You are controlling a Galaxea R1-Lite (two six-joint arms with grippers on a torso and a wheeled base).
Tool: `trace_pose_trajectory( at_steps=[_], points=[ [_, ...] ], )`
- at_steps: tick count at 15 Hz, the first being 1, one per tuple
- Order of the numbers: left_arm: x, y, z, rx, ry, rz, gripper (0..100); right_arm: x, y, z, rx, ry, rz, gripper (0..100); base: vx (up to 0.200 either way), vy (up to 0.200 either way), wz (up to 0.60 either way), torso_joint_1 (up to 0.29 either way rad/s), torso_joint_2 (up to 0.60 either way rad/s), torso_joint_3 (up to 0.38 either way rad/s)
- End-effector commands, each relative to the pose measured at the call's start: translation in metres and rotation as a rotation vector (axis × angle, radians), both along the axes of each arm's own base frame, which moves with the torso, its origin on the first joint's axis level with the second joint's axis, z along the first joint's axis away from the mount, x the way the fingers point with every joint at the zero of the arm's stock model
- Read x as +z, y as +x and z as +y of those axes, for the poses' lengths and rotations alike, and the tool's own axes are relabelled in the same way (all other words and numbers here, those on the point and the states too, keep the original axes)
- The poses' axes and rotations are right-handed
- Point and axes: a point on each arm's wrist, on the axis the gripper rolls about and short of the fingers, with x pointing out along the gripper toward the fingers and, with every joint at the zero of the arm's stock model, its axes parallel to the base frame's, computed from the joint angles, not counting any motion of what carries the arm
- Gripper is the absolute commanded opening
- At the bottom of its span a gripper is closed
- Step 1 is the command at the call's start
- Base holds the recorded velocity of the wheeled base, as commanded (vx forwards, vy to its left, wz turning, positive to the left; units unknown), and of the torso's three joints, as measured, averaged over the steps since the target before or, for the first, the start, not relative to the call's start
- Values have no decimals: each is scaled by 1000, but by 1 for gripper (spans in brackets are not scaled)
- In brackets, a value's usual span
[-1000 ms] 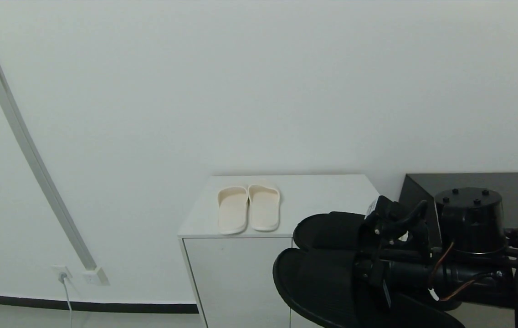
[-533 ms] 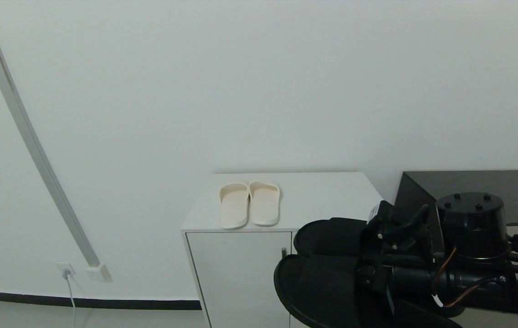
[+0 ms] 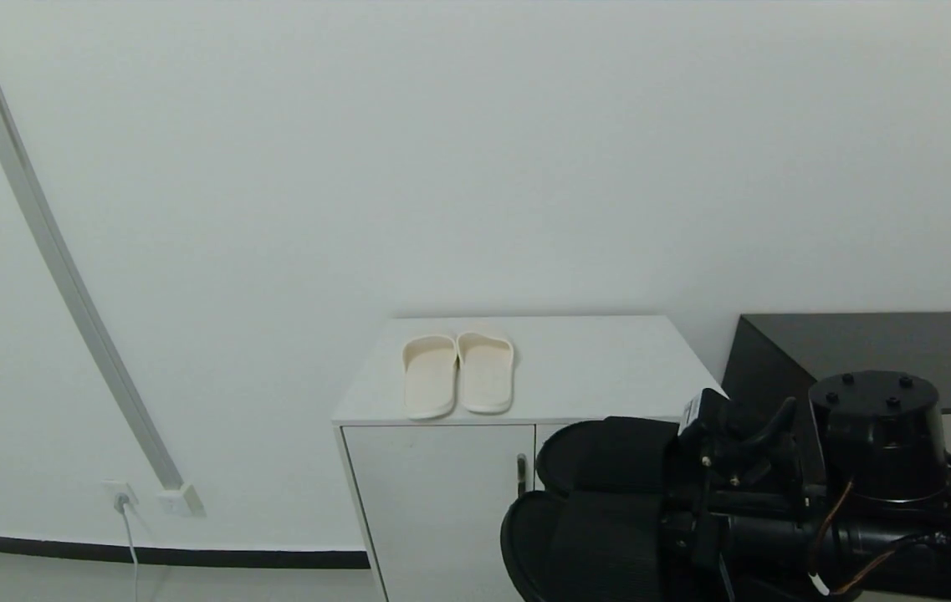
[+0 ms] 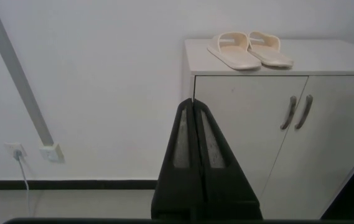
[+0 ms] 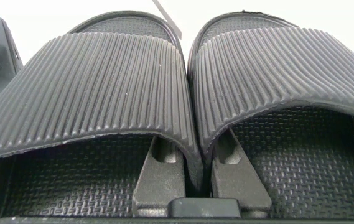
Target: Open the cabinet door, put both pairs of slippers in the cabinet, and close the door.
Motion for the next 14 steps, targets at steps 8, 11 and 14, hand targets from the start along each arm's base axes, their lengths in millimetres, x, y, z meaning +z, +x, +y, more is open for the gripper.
trace_pose_trajectory(
  at_steps=[8,11,14],
  points=[
    [0,0,0,-2,0,1,100,-5,-3,0,7,-10,16,0,0,0,0,-167,395,219],
    [0,0,0,-2,0,1,100,-6,-4,0,10,-13,20,0,0,0,0,-225,544,312],
    [0,0,0,-1,0,1,100,-6,-4,1,12,-14,21,0,0,0,0,-222,551,325]
  ],
)
